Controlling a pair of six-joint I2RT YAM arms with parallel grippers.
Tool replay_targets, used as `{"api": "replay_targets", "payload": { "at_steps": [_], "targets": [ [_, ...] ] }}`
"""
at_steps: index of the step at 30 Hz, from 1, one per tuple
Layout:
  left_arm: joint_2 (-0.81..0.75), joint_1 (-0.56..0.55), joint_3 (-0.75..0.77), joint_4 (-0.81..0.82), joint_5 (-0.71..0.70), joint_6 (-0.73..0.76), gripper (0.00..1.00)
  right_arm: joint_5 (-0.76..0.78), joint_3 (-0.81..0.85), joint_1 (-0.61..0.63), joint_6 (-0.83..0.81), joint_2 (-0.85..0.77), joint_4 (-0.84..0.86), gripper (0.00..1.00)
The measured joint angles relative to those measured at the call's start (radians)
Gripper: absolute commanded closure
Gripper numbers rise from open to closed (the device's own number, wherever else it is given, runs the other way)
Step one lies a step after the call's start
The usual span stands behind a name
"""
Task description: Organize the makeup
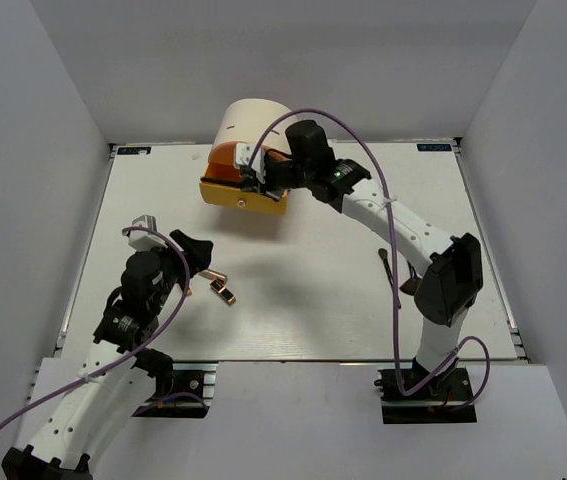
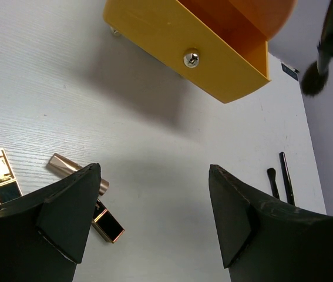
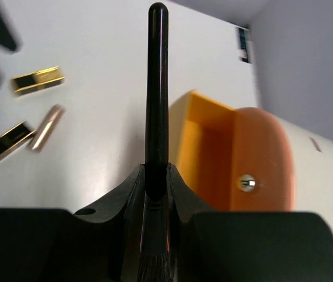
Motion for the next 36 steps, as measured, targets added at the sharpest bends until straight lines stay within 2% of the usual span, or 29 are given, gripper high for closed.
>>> {"api": "replay_targets", "payload": {
  "at_steps": [4,6,11,15,18,19,22,24,27,29,32,33,36],
  "targets": [
    [0.0,0.0,0.0,0.0,0.0,-0.007,0.17,0.124,0.032,0.0,0.129,0.082,0.18,1.0],
    [-0.001,0.0,0.0,0.0,0.001,-0.011,0.17,0.168,0.06,0.0,0.156,0.135,0.217,1.0],
    [-0.001,0.0,-0.001,0.0,0.002,-0.022,0.17,0.261,0.079,-0.001,0.168,0.23,0.272,1.0],
    [0.005,0.0,-0.001,0.001,0.01,-0.025,0.17,0.302,0.063,-0.001,0.145,0.246,0.305,1.0],
    [0.017,0.0,-0.001,0.008,0.018,-0.025,0.16,0.316,0.061,-0.004,0.125,0.246,0.325,0.75],
    [0.022,0.0,-0.001,0.012,0.02,-0.025,0.16,0.316,0.061,-0.006,0.121,0.246,0.328,0.6],
    [0.037,-0.001,-0.001,0.019,0.025,-0.023,0.16,0.315,0.059,-0.007,0.116,0.246,0.326,0.48],
    [0.053,-0.001,0.0,0.026,0.028,-0.021,0.16,0.314,0.056,-0.007,0.118,0.246,0.326,0.46],
    [0.093,-0.001,0.022,0.022,0.037,-0.009,0.16,0.313,0.05,-0.01,0.121,0.245,0.325,0.47],
    [0.145,-0.001,0.063,0.023,0.059,0.01,0.16,0.312,0.05,-0.013,0.127,0.242,0.325,0.52],
    [0.235,-0.001,0.147,0.03,0.113,0.048,0.16,0.31,0.05,-0.022,0.158,0.224,0.312,0.8],
    [0.266,-0.001,0.18,0.034,0.136,0.061,0.18,0.308,0.05,-0.027,0.173,0.213,0.309,0.99],
    [0.357,-0.004,0.285,0.057,0.216,0.099,0.21,0.315,0.05,-0.054,0.255,0.163,0.295,1.0]
  ]
}}
